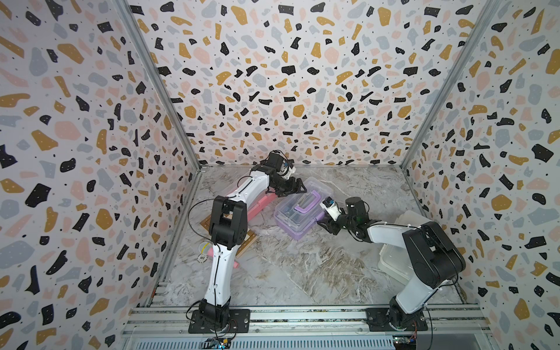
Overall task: Close toolboxes
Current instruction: Fasten the toolbox latch on the toolbox.
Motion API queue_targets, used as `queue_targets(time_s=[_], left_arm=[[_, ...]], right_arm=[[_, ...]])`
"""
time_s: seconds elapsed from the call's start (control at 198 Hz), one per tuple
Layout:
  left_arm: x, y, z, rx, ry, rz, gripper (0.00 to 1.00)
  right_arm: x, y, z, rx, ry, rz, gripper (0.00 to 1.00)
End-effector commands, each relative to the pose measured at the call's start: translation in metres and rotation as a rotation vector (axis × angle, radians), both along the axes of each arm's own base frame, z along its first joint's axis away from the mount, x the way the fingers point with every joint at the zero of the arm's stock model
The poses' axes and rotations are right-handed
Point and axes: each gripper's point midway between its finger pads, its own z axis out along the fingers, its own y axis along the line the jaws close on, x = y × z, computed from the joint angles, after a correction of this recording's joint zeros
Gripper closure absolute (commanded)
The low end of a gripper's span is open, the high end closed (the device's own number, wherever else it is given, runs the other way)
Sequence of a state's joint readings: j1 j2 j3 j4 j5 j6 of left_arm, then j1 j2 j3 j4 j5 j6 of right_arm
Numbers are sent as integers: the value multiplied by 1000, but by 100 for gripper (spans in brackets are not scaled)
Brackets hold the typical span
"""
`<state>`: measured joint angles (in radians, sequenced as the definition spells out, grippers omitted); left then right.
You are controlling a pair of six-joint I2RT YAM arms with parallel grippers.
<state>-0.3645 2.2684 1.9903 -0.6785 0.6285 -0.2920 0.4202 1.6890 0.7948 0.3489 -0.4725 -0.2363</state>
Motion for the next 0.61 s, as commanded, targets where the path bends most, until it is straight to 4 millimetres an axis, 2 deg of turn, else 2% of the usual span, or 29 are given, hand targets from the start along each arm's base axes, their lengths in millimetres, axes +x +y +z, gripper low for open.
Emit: queue_targets(time_s=[0.0, 0.121, 0.601], left_arm=[[-21, 6, -24, 60, 85, -24, 14], [-24, 6, -28, 68, 93, -32, 15], [-51, 7, -54, 161, 141, -72, 16]], right_arm=[[7, 4, 28, -9, -70, 16, 64], [8, 6, 35, -12, -76, 18, 64], [19, 14, 40, -51, -8, 25, 66]])
